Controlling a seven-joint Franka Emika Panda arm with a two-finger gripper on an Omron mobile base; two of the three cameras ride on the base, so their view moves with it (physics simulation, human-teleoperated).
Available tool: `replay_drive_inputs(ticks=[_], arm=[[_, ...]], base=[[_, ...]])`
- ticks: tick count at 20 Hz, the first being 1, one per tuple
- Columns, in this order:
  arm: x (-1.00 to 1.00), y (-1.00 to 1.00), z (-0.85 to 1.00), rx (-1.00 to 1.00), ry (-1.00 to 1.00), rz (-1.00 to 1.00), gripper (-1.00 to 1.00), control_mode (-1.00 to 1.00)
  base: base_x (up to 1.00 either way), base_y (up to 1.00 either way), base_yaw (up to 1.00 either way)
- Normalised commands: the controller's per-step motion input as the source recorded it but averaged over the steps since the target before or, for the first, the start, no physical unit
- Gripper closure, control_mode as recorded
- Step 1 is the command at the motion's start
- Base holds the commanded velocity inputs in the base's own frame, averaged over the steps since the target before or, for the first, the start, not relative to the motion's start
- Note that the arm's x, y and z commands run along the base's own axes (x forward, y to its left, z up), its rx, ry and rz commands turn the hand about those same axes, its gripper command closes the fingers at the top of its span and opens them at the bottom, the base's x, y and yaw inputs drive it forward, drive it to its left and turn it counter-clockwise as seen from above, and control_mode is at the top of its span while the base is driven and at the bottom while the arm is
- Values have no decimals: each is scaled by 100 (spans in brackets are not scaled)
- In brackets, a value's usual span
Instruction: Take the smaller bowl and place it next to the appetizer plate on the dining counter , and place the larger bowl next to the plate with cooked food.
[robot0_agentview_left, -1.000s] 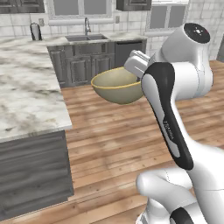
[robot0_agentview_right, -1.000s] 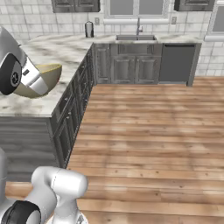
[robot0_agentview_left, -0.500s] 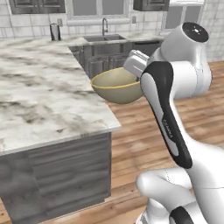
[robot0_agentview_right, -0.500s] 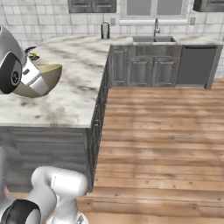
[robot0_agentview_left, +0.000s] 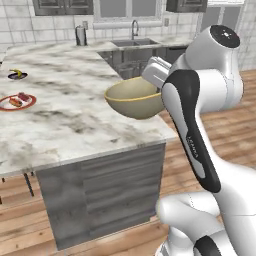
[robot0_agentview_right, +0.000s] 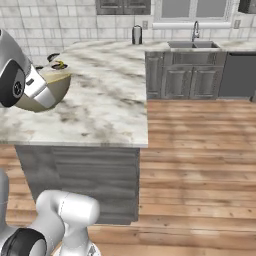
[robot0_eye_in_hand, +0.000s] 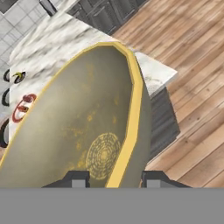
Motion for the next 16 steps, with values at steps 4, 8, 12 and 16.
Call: replay_drive_inputs(ticks=[4,8,12,16], arm=[[0,0,0,0,0,0,100,100],[0,0,0,0,0,0,100,100],[0,0,0,0,0,0,100,100],[0,0,0,0,0,0,100,100]], base=[[0,100,0],[0,100,-1],[0,90,0],[0,84,0]])
